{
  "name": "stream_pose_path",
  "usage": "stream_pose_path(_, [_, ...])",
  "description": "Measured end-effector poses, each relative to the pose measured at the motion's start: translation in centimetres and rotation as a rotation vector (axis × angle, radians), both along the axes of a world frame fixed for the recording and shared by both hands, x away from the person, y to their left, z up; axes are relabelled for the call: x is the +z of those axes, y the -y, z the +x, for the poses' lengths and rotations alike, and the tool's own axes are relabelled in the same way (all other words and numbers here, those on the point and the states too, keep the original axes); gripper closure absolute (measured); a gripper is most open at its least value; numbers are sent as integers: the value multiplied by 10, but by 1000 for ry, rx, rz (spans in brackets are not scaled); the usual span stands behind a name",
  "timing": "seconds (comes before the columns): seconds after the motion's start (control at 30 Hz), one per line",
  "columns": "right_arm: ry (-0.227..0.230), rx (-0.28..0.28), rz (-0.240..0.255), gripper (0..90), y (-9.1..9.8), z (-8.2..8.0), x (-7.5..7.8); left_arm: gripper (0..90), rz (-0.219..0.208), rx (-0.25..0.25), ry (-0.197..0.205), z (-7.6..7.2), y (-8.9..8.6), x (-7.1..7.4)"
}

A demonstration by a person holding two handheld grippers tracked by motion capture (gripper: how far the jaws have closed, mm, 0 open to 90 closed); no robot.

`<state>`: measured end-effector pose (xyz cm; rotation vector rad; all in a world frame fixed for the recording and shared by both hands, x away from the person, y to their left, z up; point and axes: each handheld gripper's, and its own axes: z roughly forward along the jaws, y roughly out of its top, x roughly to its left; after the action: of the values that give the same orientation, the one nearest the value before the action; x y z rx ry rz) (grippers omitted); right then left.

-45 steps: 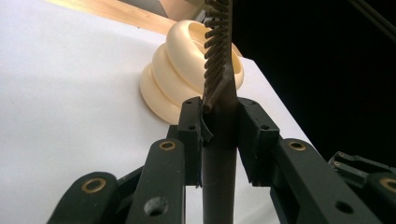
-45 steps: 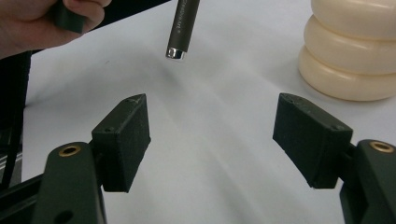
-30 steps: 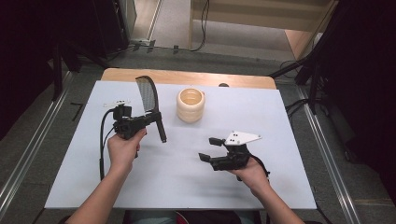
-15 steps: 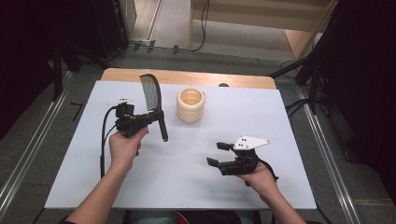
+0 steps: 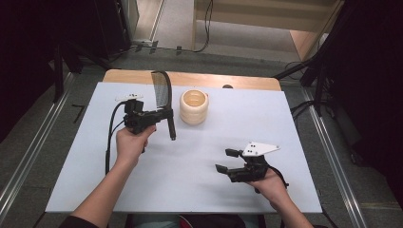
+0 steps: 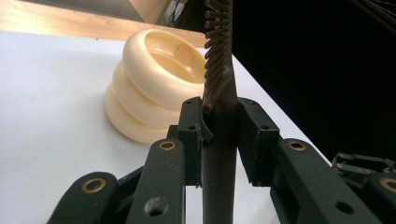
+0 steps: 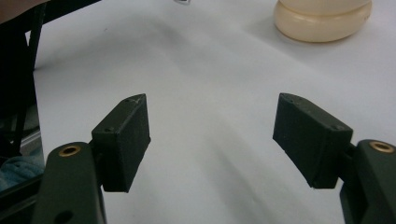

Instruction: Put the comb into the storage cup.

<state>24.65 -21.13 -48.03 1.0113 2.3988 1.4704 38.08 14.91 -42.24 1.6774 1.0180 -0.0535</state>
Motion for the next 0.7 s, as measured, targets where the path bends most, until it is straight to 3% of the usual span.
stream_pose_path(0.47, [4,-27,-7,253,14,-6,-2,732,12,-69,5,13,10,3])
stream_pose_path(0.7, [-17,-32,-4,253,19,-8,-4,732,14,-90,7,18,16,5])
